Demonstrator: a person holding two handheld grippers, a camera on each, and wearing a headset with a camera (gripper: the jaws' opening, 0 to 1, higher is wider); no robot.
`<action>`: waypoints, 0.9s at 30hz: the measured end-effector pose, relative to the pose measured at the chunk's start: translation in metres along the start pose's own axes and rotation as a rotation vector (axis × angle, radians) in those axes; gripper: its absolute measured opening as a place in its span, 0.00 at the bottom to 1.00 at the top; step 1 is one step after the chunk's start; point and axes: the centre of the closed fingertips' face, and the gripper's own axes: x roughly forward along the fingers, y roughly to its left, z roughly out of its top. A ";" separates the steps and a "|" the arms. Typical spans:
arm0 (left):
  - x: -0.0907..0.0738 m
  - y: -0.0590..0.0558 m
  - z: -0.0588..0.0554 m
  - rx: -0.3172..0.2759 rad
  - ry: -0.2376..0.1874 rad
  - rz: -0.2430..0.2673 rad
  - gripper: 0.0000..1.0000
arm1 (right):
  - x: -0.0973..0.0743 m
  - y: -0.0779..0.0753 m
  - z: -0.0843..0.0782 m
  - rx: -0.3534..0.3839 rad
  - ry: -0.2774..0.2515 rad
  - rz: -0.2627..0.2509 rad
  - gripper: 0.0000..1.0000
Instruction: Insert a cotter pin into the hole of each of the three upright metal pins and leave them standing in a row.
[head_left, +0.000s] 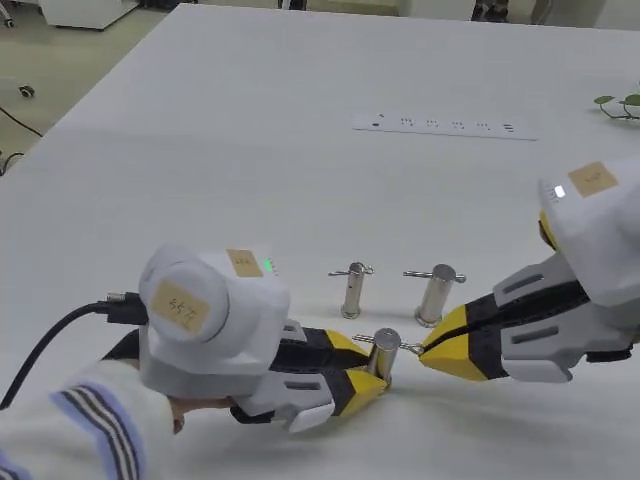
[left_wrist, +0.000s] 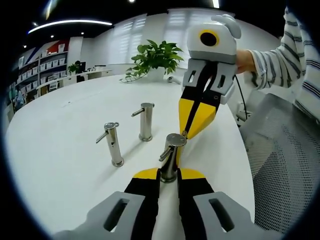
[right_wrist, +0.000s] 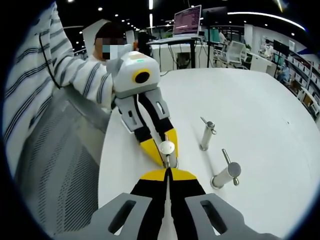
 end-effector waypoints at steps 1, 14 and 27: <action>0.000 0.000 0.000 -0.001 0.000 0.000 0.12 | 0.000 0.000 0.001 -0.001 -0.001 0.000 0.03; 0.000 -0.002 0.002 -0.022 -0.017 -0.002 0.12 | 0.000 0.007 0.004 -0.016 -0.007 0.012 0.04; -0.009 -0.012 -0.007 -0.005 0.022 -0.027 0.38 | 0.003 0.006 0.007 0.049 -0.063 -0.030 0.20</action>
